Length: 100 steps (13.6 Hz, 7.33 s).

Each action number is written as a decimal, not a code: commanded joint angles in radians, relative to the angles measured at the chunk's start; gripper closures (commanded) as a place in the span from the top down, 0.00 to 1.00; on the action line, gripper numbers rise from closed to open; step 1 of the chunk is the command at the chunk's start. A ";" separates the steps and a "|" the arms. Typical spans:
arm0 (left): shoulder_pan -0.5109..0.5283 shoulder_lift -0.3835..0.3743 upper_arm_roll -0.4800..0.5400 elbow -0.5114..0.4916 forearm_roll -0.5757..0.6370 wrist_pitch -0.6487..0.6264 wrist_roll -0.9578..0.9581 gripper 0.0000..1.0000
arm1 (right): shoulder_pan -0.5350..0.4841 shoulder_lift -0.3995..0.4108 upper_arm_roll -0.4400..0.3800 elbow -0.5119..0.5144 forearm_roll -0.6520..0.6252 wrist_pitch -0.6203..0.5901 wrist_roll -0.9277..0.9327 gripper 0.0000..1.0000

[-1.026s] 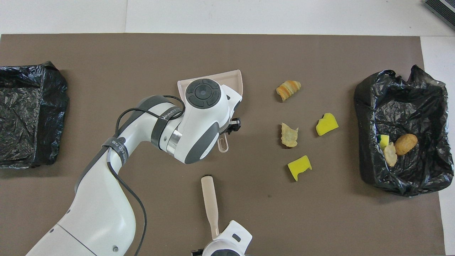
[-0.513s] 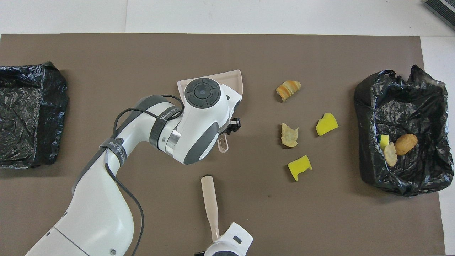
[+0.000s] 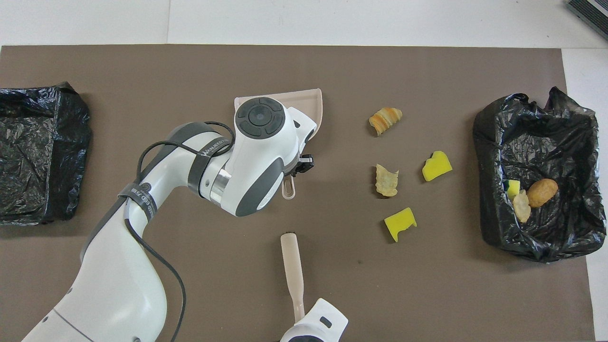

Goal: Sweep and dump trash in bin

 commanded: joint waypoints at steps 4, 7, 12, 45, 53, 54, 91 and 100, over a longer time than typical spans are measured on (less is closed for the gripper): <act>0.160 -0.055 0.005 0.010 0.018 -0.051 0.299 0.00 | -0.191 -0.082 0.001 0.040 -0.059 -0.121 -0.043 0.00; 0.208 -0.076 0.005 -0.006 0.094 -0.113 0.564 0.00 | -0.374 -0.048 0.003 0.057 -0.147 -0.135 -0.153 0.00; 0.289 -0.091 0.004 -0.042 0.094 -0.152 1.204 0.00 | -0.595 0.009 0.001 0.085 -0.317 -0.159 -0.389 0.00; 0.148 -0.375 -0.006 -0.550 0.303 0.003 1.390 0.00 | -0.594 0.028 0.007 0.188 -0.409 -0.375 -0.230 0.00; 0.120 -0.381 -0.007 -0.572 0.302 0.001 1.366 0.00 | -0.603 -0.031 0.012 -0.029 -0.260 -0.174 -0.282 0.00; 0.120 -0.381 -0.007 -0.572 0.302 0.001 1.366 0.00 | -0.603 -0.017 0.012 -0.026 -0.183 -0.135 -0.325 0.00; -0.010 -0.383 -0.006 -0.596 0.280 0.032 1.224 0.00 | -0.465 0.228 0.016 0.238 0.009 -0.144 -0.609 0.00; 0.019 -0.367 -0.004 -0.595 0.280 0.092 1.312 0.00 | -0.532 0.179 0.007 0.359 -0.266 -0.320 -0.397 0.00</act>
